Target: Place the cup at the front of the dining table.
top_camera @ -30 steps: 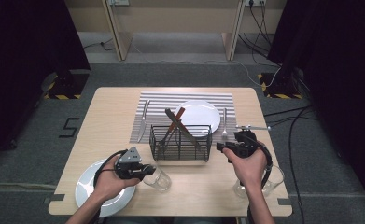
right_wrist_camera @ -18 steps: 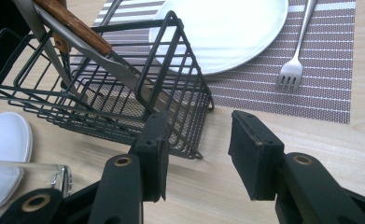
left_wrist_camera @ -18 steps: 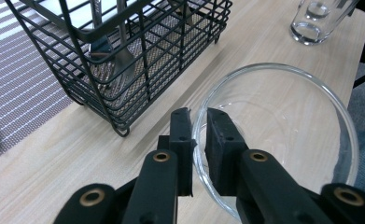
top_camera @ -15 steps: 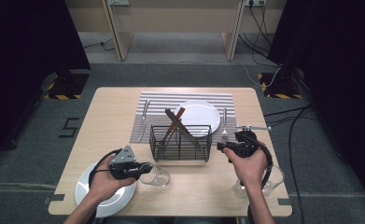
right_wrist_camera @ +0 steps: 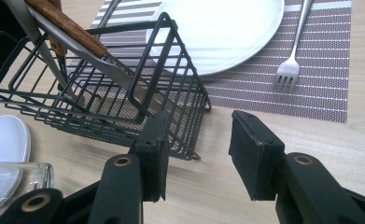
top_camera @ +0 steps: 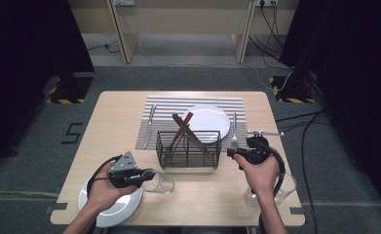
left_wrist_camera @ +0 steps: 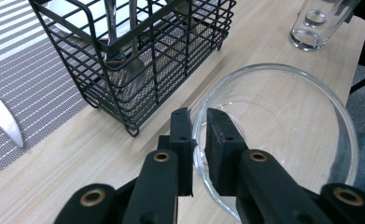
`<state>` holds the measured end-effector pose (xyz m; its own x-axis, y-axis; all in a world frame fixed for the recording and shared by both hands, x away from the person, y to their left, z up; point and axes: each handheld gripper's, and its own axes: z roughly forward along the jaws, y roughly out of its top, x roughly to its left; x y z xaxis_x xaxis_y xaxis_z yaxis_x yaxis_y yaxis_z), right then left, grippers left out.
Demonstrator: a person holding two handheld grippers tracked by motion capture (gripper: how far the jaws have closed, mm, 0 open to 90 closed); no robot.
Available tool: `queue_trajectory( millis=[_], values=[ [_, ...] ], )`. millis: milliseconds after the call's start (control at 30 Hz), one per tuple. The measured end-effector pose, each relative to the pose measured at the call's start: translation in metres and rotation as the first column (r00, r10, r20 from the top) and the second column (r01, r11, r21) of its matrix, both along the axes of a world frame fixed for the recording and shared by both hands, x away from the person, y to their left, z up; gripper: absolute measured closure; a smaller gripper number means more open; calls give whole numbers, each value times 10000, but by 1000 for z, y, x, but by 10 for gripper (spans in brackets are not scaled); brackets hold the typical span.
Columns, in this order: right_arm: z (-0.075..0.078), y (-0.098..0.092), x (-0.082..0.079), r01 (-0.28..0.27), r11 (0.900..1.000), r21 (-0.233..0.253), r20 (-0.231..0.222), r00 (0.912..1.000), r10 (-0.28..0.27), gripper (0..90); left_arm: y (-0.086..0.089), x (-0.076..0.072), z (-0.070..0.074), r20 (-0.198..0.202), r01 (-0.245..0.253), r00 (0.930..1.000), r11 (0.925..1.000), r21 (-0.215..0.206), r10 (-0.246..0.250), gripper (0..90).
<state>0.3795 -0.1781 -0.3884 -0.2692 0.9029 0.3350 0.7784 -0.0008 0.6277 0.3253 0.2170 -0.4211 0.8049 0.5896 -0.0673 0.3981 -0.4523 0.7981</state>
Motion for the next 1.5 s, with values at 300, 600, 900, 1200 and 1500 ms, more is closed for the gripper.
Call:
queue_trajectory(
  millis=[300, 600, 900, 1200, 1500],
  values=[
    [0, -1, 0, 55, 10000, 21, 50, 10000, -55, 568, 6, -1, 2, 110, -169, 9998, 9999, -27, 170, 809],
    [2, -2, 0, 144, 9999, 25, 160, 9998, -145, 570, 10, -2, 5, 199, -315, 9993, 9995, 53, 314, 810],
    [3, -4, -1, 228, 9997, 52, 259, 9994, -229, 572, 15, -2, 8, 290, -374, 9989, 9993, 95, 372, 810],
    [3, -5, -1, 312, 9995, 75, 298, 9991, -314, 573, 20, -1, 9, 367, -481, 9982, 9988, 95, 477, 810],
    [3, -5, -1, 330, 9994, 64, 345, 9989, -332, 574, 25, 1, 11, 400, -633, 9972, 9979, 109, 628, 810]
  ],
)
